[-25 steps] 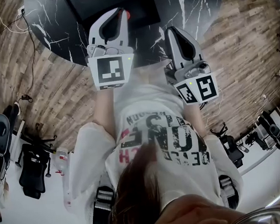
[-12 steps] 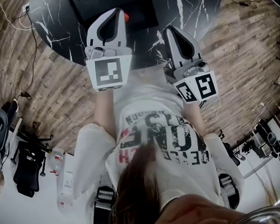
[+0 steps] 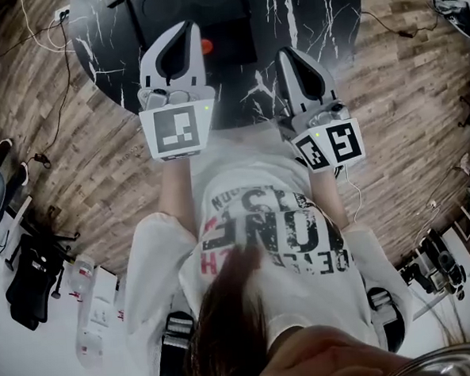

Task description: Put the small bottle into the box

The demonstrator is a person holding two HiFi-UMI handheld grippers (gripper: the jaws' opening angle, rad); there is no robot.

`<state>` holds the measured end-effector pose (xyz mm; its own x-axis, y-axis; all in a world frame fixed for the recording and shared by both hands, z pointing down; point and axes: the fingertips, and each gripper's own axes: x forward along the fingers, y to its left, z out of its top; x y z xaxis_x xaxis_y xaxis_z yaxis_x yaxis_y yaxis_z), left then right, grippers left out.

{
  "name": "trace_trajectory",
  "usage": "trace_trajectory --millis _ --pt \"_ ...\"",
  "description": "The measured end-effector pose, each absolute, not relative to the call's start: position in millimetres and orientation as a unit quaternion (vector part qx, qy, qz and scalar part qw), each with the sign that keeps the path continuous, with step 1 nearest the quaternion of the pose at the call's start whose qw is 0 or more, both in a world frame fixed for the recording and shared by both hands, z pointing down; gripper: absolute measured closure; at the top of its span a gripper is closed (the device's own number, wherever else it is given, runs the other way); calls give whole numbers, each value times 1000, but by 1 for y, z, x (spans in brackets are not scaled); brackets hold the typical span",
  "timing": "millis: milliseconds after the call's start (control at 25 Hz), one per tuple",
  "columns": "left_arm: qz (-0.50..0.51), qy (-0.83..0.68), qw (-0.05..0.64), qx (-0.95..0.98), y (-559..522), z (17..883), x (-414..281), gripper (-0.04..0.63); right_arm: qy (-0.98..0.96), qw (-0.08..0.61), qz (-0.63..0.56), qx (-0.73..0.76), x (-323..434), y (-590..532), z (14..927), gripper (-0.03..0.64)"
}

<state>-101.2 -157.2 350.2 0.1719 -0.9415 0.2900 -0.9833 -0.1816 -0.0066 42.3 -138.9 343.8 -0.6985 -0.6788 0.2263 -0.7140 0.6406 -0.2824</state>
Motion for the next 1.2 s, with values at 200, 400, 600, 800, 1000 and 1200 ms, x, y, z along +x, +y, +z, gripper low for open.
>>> trace_trajectory --millis 200,400,600,800,1000,1200 --pt "88 -657 84 744 -151 324 -108 591 -914 43 165 367 42 -141 329 607" --pt "73 -669 69 736 -138 297 -110 591 -923 36 151 353 40 -139 310 607" --pt "58 -675 63 733 -128 278 -113 591 -928 29 133 347 35 -144 293 607" --pt "56 -679 51 731 -114 262 -118 592 -930 26 117 347 33 -145 276 607" --pt "60 -681 29 730 -105 246 -120 591 -933 22 106 344 29 -145 262 607" --pt "56 -678 17 733 -99 236 -121 592 -932 18 100 347 27 -142 252 607"
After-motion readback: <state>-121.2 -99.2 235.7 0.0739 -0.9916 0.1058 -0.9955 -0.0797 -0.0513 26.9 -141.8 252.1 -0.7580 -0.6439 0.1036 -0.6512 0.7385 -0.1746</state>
